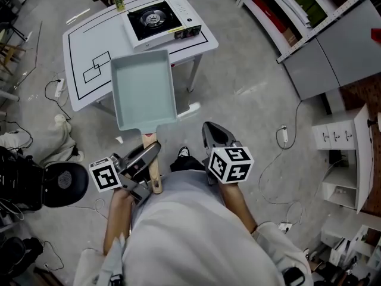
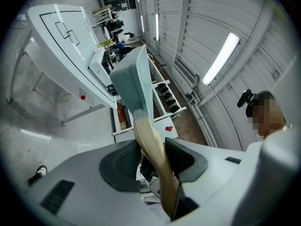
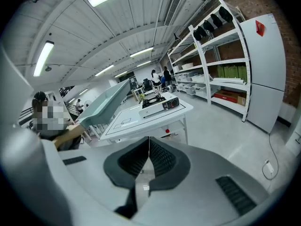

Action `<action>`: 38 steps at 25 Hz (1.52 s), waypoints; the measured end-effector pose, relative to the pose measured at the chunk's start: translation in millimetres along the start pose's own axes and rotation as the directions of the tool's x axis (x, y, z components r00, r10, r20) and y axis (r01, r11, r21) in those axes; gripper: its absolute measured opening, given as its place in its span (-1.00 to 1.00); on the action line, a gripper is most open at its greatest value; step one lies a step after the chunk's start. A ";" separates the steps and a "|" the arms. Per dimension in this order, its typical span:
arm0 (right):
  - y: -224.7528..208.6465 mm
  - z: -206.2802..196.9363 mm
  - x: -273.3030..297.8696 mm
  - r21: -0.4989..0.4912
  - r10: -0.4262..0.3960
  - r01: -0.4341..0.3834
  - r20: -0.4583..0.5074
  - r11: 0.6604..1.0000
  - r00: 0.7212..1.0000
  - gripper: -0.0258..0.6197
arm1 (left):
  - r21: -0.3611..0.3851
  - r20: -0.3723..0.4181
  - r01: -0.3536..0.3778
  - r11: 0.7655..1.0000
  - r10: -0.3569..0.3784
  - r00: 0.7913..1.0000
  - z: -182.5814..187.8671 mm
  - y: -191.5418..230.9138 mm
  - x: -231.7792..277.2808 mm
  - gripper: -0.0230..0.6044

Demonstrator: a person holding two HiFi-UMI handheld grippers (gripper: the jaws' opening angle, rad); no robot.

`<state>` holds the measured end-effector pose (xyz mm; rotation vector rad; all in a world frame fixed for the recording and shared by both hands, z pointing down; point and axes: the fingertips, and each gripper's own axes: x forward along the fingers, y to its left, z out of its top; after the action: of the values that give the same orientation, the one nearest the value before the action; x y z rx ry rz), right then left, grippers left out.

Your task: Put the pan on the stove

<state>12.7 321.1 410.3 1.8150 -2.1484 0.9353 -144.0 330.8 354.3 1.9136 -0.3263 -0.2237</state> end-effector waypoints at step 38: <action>-85.7 75.7 90.5 -0.084 0.098 -0.106 -0.097 0.991 0.990 -0.89 | -0.067 0.103 -0.011 0.998 0.018 0.995 99.5 58.3 135.1 -0.40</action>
<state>90.5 198.9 426.7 1.6025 -2.2060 0.9110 -54.2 178.8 373.5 1.8369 -0.3967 -0.3212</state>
